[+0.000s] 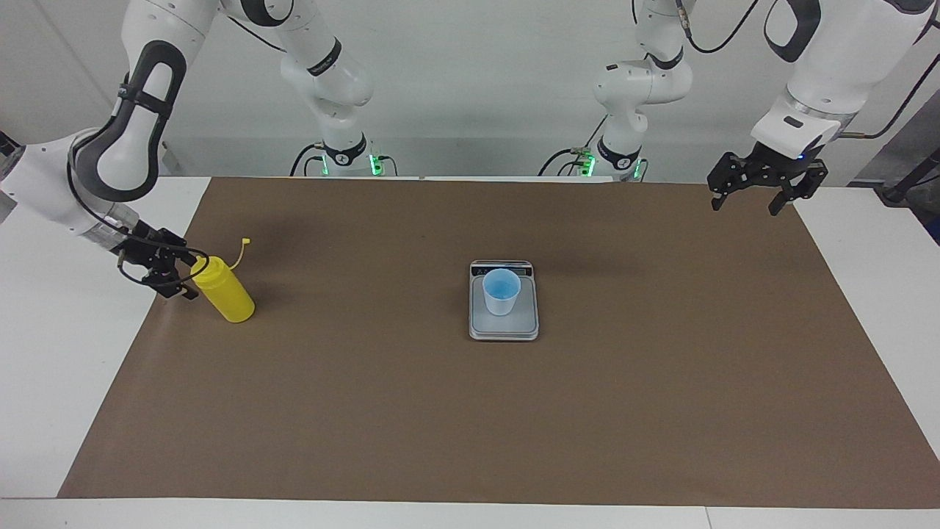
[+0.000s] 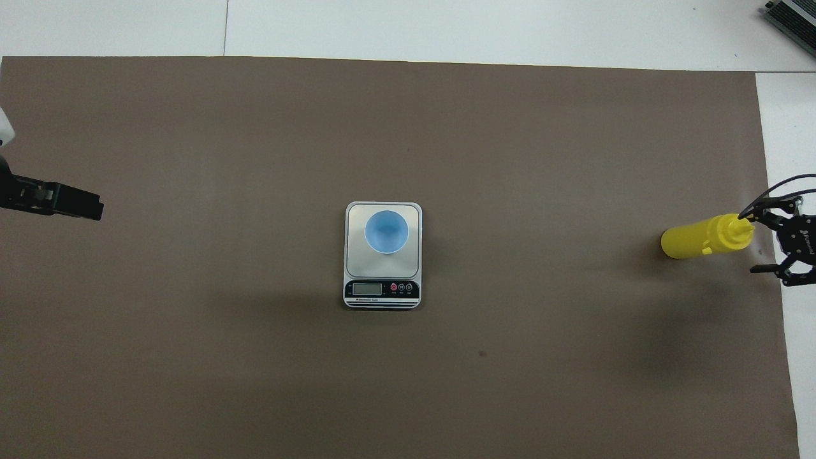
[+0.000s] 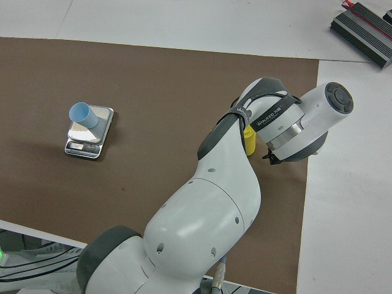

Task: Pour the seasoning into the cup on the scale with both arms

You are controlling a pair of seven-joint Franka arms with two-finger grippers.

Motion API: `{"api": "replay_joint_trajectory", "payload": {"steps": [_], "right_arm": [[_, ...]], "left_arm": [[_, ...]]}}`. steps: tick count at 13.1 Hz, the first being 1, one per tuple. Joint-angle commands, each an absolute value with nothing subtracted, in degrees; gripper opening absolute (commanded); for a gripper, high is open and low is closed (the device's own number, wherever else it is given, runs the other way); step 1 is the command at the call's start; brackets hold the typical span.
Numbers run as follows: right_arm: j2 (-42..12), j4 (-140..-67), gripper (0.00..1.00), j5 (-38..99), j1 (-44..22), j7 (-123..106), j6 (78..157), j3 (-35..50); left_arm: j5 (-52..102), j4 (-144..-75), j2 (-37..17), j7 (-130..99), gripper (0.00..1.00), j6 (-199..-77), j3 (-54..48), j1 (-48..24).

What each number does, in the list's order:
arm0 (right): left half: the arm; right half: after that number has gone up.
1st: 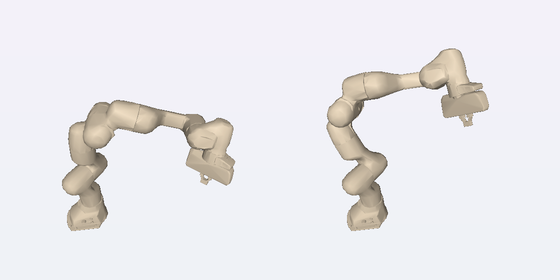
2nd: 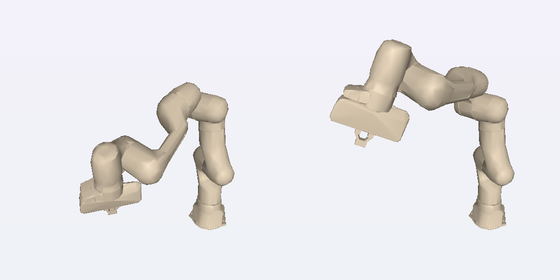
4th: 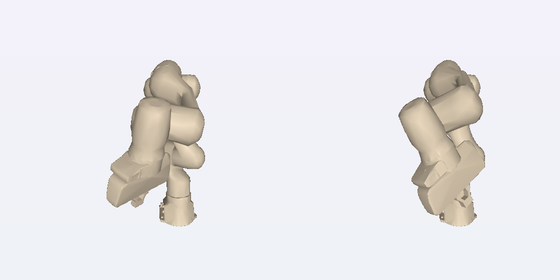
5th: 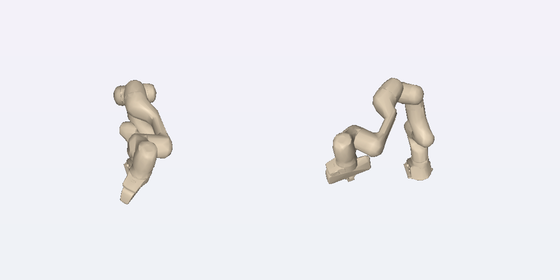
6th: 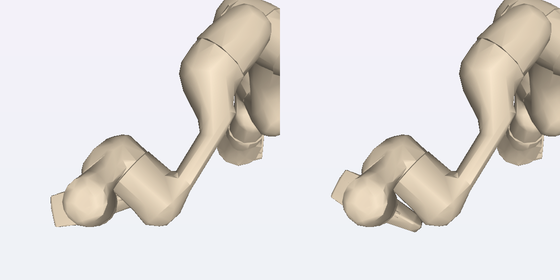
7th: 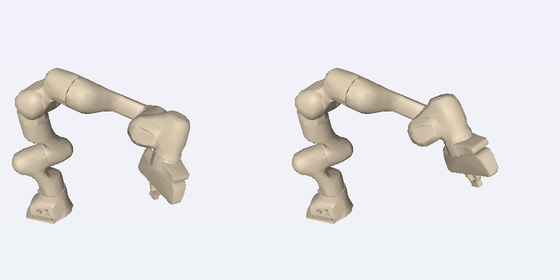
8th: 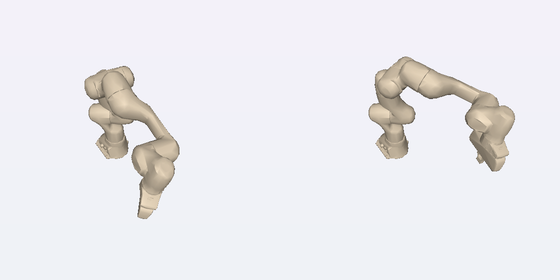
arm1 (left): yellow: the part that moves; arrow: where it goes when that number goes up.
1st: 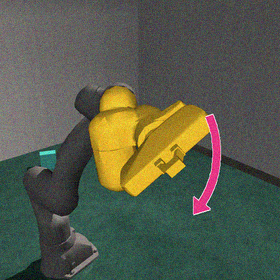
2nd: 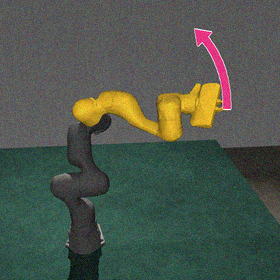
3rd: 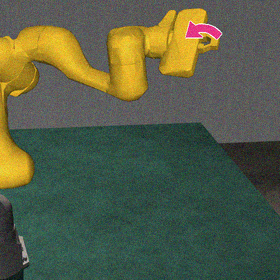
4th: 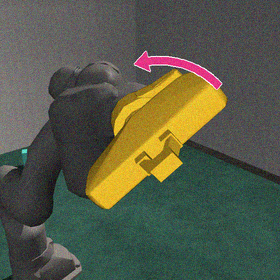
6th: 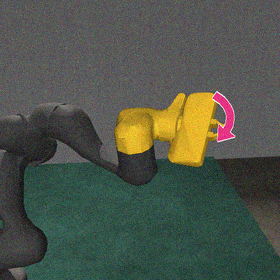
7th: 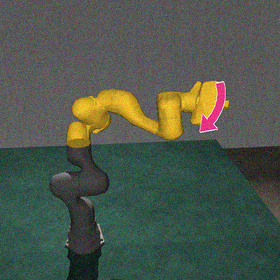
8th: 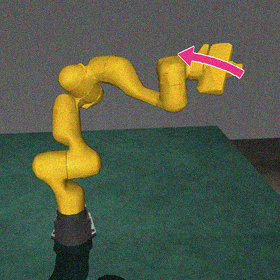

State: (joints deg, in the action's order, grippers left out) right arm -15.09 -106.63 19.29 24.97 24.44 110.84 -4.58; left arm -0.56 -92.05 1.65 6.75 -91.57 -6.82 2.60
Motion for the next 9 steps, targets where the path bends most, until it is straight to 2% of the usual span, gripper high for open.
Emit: {"api": "replay_joint_trajectory", "payload": {"steps": [1,7,9], "right_arm": [[-14.0,-106.7,1.00,15.1,25.1,11.9,111.8,-4.1],[-7.4,-105.9,1.00,10.7,24.3,3.3,111.6,-3.3],[-4.8,-106.0,1.00,9.1,21.7,0.8,111.4,-3.3]], "left_arm": [[-0.1,-93.8,3.2,6.4,1.00,-92.9,-7.1,3.3],[0.4,-93.8,3.2,4.9,1.00,-93.1,-7.0,3.4],[0.4,-93.8,3.2,5.0,1.00,-93.1,-7.0,3.4]]}}
